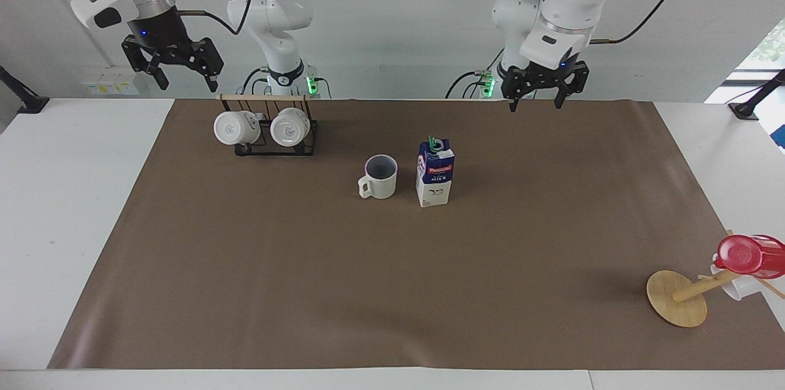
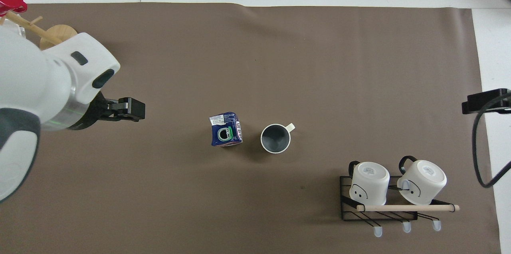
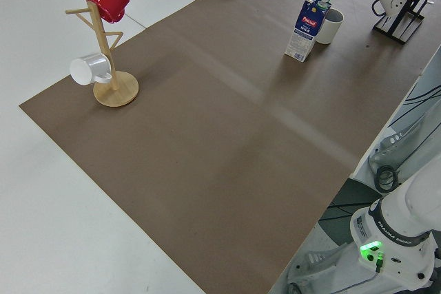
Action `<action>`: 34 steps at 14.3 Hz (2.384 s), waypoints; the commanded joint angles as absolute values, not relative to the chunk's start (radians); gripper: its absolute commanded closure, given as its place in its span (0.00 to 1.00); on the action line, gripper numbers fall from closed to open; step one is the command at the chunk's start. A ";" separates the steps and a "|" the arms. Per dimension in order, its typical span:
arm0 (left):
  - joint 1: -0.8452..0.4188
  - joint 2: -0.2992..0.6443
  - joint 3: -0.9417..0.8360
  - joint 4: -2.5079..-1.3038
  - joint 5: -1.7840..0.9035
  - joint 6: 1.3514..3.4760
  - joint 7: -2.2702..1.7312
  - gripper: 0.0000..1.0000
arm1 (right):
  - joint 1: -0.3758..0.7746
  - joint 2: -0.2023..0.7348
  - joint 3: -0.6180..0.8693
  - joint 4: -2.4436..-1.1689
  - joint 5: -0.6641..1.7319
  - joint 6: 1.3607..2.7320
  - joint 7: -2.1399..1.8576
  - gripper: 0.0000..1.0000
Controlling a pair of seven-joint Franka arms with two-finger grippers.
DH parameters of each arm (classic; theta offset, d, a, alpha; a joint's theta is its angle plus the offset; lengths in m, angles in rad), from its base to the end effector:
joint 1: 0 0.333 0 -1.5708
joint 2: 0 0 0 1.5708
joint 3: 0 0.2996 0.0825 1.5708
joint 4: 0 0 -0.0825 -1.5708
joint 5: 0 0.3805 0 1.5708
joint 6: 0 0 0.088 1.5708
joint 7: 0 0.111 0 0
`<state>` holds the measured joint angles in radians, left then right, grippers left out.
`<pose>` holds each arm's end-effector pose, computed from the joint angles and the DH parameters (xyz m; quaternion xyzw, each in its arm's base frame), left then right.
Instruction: Place cup and milk on table
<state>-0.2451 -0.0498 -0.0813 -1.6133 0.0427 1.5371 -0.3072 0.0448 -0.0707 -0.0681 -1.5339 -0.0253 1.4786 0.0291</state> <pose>0.5056 -0.1671 0.6084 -0.9996 0.0091 0.0053 0.0263 0.5201 -0.0166 0.6509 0.9995 -0.0274 0.0076 0.0102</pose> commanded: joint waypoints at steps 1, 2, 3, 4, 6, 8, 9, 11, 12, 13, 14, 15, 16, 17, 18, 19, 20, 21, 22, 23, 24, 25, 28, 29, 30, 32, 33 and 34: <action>-0.178 -0.064 -0.092 -1.614 0.064 1.511 -0.226 0.00 | 0.032 -0.081 -0.063 -1.536 -0.015 1.466 0.012 0.00; -0.143 -0.064 -0.095 -1.611 0.066 1.511 -0.188 0.00 | 0.032 -0.081 -0.063 -1.536 -0.015 1.466 0.012 0.00; -0.117 -0.064 -0.097 -1.603 0.066 1.509 -0.149 0.00 | 0.032 -0.081 -0.063 -1.537 -0.015 1.466 0.012 0.00; -0.098 -0.064 -0.097 -1.601 0.066 1.511 -0.111 0.00 | 0.032 -0.081 -0.063 -1.536 -0.015 1.466 0.012 0.00; -0.057 -0.064 -0.095 -1.600 0.064 1.511 -0.046 0.00 | 0.032 -0.081 -0.063 -1.536 -0.015 1.466 0.012 0.00; -0.028 -0.063 -0.094 -1.600 0.066 1.514 -0.014 0.00 | 0.032 -0.081 -0.063 -1.536 -0.015 1.466 0.012 0.00; -0.017 -0.063 -0.094 -1.597 0.064 1.514 0.004 0.00 | 0.032 -0.081 -0.063 -1.536 -0.015 1.466 0.012 0.00; 0.017 -0.064 -0.094 -1.589 0.060 1.520 0.029 0.00 | 0.029 -0.081 -0.064 -1.537 -0.015 1.463 0.012 0.00; 0.028 -0.063 -0.094 -1.589 0.058 1.522 0.029 0.00 | 0.025 -0.083 -0.069 -1.539 -0.017 1.456 0.011 0.00; 0.031 -0.063 -0.094 -1.589 0.060 1.522 0.029 0.00 | 0.020 -0.081 -0.072 -1.537 -0.015 1.459 0.011 0.00; 0.031 -0.063 -0.097 -1.589 0.060 1.522 0.028 0.00 | 0.021 -0.083 -0.071 -1.539 -0.015 1.454 0.011 0.00; 0.031 -0.064 -0.097 -1.589 0.060 1.520 0.029 0.00 | 0.026 -0.089 -0.068 -1.540 -0.015 1.448 0.008 0.00; 0.031 -0.064 -0.095 -1.589 0.060 1.514 0.029 0.00 | 0.025 -0.089 -0.066 -1.542 -0.015 1.444 0.005 0.00; 0.031 -0.066 -0.094 -1.592 0.058 1.511 0.031 0.00 | 0.025 -0.089 -0.067 -1.542 -0.014 1.450 0.005 0.00; 0.031 -0.069 -0.094 -1.592 0.057 1.502 0.032 0.00 | 0.026 -0.089 -0.067 -1.542 -0.014 1.457 0.008 0.00; 0.029 -0.071 -0.094 -1.591 0.052 1.497 0.032 0.00 | 0.026 -0.087 -0.067 -1.542 -0.012 1.460 0.011 0.00; 0.029 -0.071 -0.097 -1.591 0.051 1.496 0.032 0.00 | 0.029 -0.089 -0.066 -1.543 -0.012 1.462 0.003 0.00; 0.028 -0.071 -0.101 -1.591 0.051 1.496 0.032 0.00 | 0.034 -0.089 -0.064 -1.546 -0.012 1.456 0.003 0.00; 0.029 -0.071 -0.100 -1.591 0.051 1.496 0.032 0.00 | 0.035 -0.094 -0.061 -1.549 -0.012 1.454 0.003 0.00; 0.029 -0.071 -0.098 -1.591 0.051 1.496 0.032 0.00 | 0.035 -0.095 -0.060 -1.552 -0.012 1.454 0.003 0.00; 0.029 -0.071 -0.098 -1.591 0.051 1.494 0.032 0.00 | 0.035 -0.097 -0.060 -1.557 -0.012 1.454 0.003 0.00; 0.029 -0.072 -0.098 -1.591 0.051 1.488 0.034 0.00 | 0.035 -0.098 -0.060 -1.559 -0.012 1.453 0.003 0.00; 0.025 -0.072 -0.103 -1.594 0.016 1.462 0.032 0.00 | 0.035 -0.104 -0.060 -1.568 -0.012 1.453 0.005 0.00; 0.029 -0.074 -0.100 -1.594 -0.014 1.462 0.032 0.00 | 0.035 -0.107 -0.060 -1.568 -0.012 1.453 0.005 0.00; 0.029 -0.075 -0.098 -1.595 -0.032 1.460 0.032 0.00 | 0.035 -0.107 -0.060 -1.571 -0.014 1.451 0.003 0.00; 0.029 -0.078 -0.098 -1.597 -0.035 1.457 0.031 0.00 | 0.035 -0.112 -0.060 -1.578 -0.014 1.453 0.003 0.00; 0.029 -0.078 -0.098 -1.597 -0.047 1.456 0.031 0.00 | 0.035 -0.112 -0.060 -1.578 -0.012 1.453 0.003 0.00; 0.029 -0.078 -0.098 -1.595 -0.061 1.457 0.029 0.00 | 0.035 -0.112 -0.060 -1.578 -0.014 1.453 0.003 0.00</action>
